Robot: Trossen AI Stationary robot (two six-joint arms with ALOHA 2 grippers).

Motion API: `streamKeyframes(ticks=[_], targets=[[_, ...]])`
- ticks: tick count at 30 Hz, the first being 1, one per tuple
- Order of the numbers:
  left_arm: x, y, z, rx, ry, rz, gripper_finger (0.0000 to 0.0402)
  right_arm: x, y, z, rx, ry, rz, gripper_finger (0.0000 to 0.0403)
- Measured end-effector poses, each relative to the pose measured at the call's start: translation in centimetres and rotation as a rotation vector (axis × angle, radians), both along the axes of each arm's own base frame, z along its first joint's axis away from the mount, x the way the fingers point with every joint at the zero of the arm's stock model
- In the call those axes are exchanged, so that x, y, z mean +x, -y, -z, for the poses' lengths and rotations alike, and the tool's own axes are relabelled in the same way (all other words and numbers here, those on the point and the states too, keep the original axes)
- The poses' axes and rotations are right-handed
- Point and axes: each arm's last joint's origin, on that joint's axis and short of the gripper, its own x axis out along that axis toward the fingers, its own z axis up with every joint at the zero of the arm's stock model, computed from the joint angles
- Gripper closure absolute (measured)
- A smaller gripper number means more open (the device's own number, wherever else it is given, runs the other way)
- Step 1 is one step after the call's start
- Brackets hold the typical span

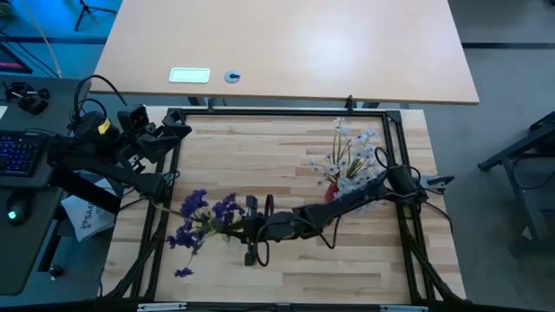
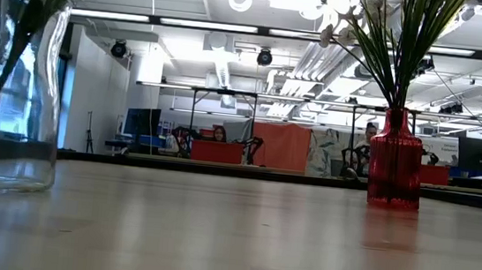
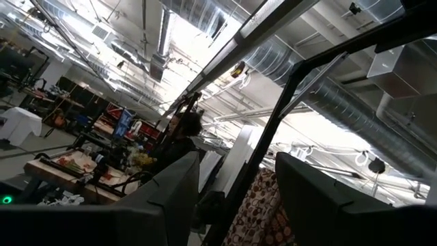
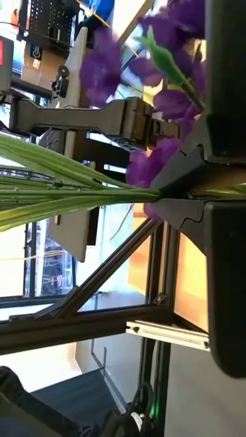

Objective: Sort flowers into vase by color
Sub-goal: Put the violet flowers into the transparent vase, then return to Home Position

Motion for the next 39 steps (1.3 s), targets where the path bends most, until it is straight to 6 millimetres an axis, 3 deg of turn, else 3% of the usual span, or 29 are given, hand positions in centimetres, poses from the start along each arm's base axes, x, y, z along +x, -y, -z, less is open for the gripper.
streamKeyframes(ticks=[9, 16, 23, 28, 32, 39], targets=[[0.0, 0.0, 0.0, 0.0, 0.0, 0.0, 0.022, 0.0, 0.0, 0.1, -0.002, -0.005, 0.001, 0.0382], [0.0, 0.0, 0.0, 0.0, 0.0, -0.001, 0.022, -0.8, 0.6, -0.8, 0.016, -0.084, 0.024, 0.0301], [0.0, 0.0, 0.0, 0.0, 0.0, -0.001, 0.022, -2.5, 1.4, -3.5, -0.027, -0.114, 0.133, 0.0181], [0.0, 0.0, 0.0, 0.02, 0.001, -0.014, 0.022, -4.7, 2.2, -6.3, -0.074, -0.16, 0.135, 0.0121], [0.0, 0.0, 0.0, 0.039, 0.0, -0.04, 0.022, -6.8, 2.9, -8.5, -0.09, -0.198, 0.133, 0.01], [0.1, -0.1, 0.0, 0.071, -0.005, -0.08, 0.022, -9.4, 3.8, -11.3, -0.069, -0.208, 0.118, 0.0099]])
